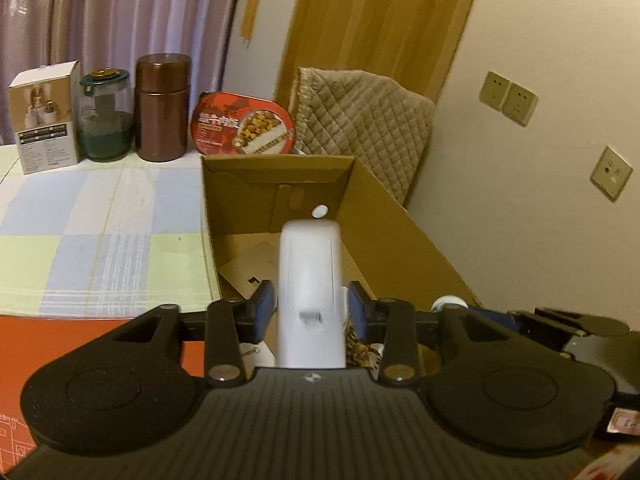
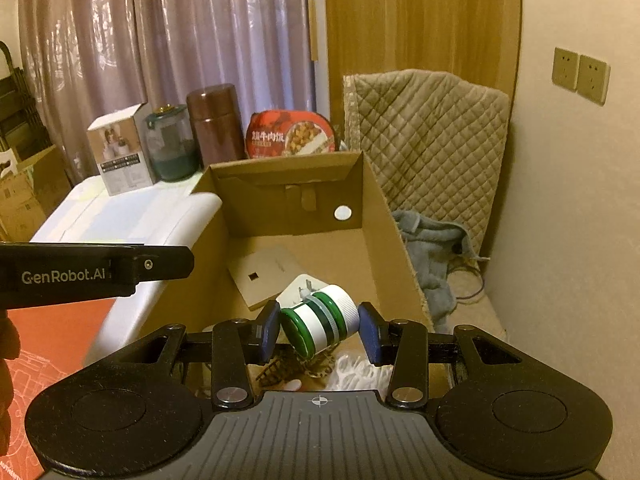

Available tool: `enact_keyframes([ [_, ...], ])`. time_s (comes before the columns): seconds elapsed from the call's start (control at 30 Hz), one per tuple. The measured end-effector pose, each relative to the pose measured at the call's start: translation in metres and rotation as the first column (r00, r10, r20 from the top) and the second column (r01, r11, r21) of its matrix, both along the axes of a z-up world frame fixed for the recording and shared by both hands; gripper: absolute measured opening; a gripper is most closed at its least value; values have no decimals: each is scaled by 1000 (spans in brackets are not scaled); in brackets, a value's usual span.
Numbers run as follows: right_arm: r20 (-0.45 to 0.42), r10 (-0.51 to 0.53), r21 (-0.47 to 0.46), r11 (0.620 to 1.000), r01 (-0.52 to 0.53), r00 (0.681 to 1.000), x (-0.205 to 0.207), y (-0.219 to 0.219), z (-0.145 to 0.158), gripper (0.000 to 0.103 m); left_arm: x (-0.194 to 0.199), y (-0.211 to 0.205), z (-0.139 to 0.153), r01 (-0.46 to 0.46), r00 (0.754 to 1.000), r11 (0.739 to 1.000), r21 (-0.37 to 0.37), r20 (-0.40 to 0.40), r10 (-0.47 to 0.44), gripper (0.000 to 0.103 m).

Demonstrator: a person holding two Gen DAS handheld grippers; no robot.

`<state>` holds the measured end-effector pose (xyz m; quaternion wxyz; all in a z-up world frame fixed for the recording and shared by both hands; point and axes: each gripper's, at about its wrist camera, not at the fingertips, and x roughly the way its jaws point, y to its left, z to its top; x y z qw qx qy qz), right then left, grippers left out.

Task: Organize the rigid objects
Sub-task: 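Lower the white stick into the box and open the left gripper, then open the right gripper to drop the green-and-white roll into the box, then withdraw both grippers from the box back over the orange mat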

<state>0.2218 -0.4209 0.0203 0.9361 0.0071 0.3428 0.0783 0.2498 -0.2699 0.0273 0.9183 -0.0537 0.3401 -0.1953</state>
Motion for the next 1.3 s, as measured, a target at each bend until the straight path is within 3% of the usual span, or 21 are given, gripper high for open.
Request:
enact_keyframes([
  [0.03,-4,0,1,1000,0,1000,1,0,-2,39,-1,3,1,-11,1000,1000,-7,8,12,60],
  [0.07,-8,1,3,1000,-1,1000,3,1,-3,39,-2,7,1,-23,1000,1000,-14,17,24,63],
  [0.3,-24,21,16,1000,-21,999,5,7,-9,39,-14,33,8,-78,996,996,-33,39,80,64],
  [0.53,-35,70,30,997,-69,997,5,18,-8,40,-35,49,20,-103,991,994,-27,80,105,78],
  [0.6,-22,60,20,998,-60,998,2,20,-6,53,-43,54,23,-108,990,994,-23,88,109,84],
  [0.63,-15,49,14,999,-49,999,-1,20,-5,66,-47,56,24,-112,989,993,-20,95,114,89],
  [0.73,-3,45,20,999,-45,999,-10,19,2,69,-63,63,30,-128,984,992,-3,123,127,98],
  [1.03,41,15,-17,1000,-14,999,-64,21,34,73,-115,78,46,-137,985,990,43,109,131,101],
  [1.3,49,-26,27,999,25,998,-131,24,57,82,-172,85,49,-154,985,982,108,92,144,101],
])
